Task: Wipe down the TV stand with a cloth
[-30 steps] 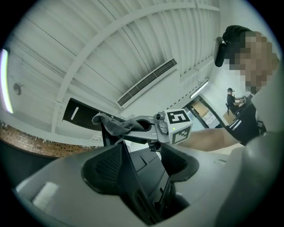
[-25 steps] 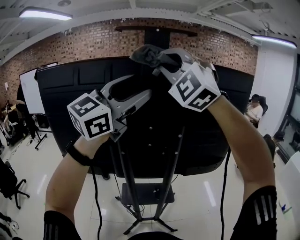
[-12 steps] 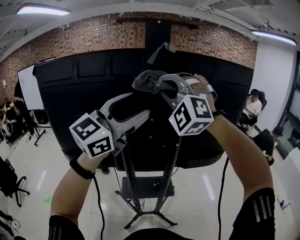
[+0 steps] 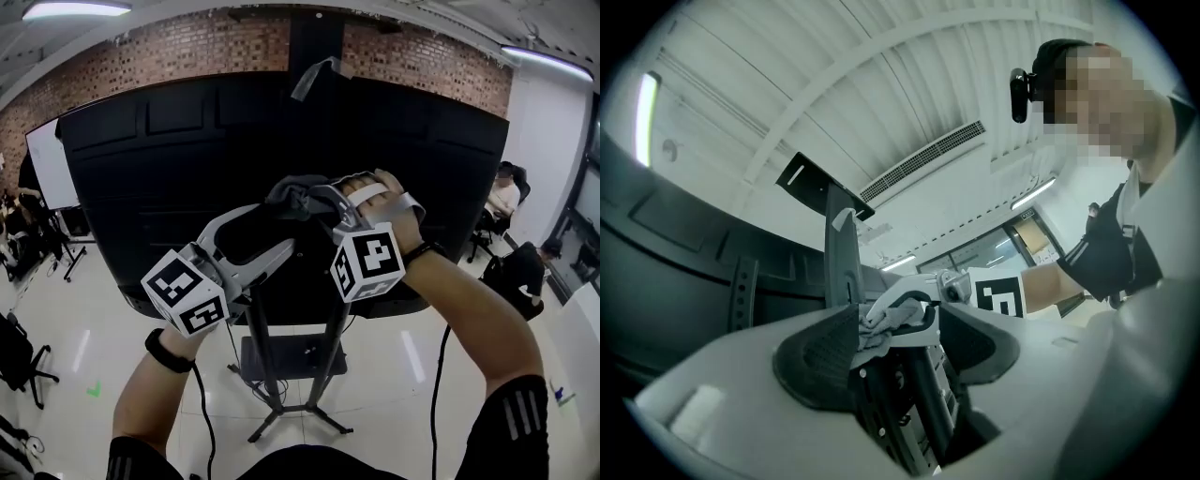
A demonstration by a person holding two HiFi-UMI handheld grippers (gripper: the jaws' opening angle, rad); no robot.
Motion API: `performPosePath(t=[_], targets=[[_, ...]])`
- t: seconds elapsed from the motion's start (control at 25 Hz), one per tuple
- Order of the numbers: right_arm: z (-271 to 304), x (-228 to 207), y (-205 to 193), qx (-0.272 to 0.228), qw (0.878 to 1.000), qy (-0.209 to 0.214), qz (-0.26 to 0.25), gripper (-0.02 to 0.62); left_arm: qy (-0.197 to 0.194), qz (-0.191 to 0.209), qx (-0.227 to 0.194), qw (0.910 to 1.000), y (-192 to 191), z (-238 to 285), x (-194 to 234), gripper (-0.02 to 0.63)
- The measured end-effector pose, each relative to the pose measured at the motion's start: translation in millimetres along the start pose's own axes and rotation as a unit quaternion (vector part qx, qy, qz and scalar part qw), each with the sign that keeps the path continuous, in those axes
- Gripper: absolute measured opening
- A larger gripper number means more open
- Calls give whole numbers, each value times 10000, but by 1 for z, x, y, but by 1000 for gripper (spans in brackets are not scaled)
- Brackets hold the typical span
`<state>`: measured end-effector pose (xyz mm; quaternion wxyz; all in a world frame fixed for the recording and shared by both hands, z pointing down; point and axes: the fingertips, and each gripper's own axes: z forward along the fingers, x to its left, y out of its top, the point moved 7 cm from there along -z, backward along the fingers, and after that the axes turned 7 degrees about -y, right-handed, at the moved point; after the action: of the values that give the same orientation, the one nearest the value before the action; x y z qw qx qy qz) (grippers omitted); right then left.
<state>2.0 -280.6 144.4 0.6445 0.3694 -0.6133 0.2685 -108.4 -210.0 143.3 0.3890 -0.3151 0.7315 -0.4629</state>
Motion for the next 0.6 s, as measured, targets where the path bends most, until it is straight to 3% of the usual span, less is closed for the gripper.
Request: performPosePath(t=[0.16, 0.36, 0.6], targets=[[1, 20, 6, 146, 9998, 154, -66, 49, 90, -183, 14, 9998, -18, -8, -4, 293], [2, 45, 18, 351, 9975, 92, -613, 49, 218, -354, 77, 9991, -45, -19, -10, 292], [3, 81, 33, 388, 9969, 216, -647, 49, 255, -546, 303, 9977, -80, -29, -22, 290]])
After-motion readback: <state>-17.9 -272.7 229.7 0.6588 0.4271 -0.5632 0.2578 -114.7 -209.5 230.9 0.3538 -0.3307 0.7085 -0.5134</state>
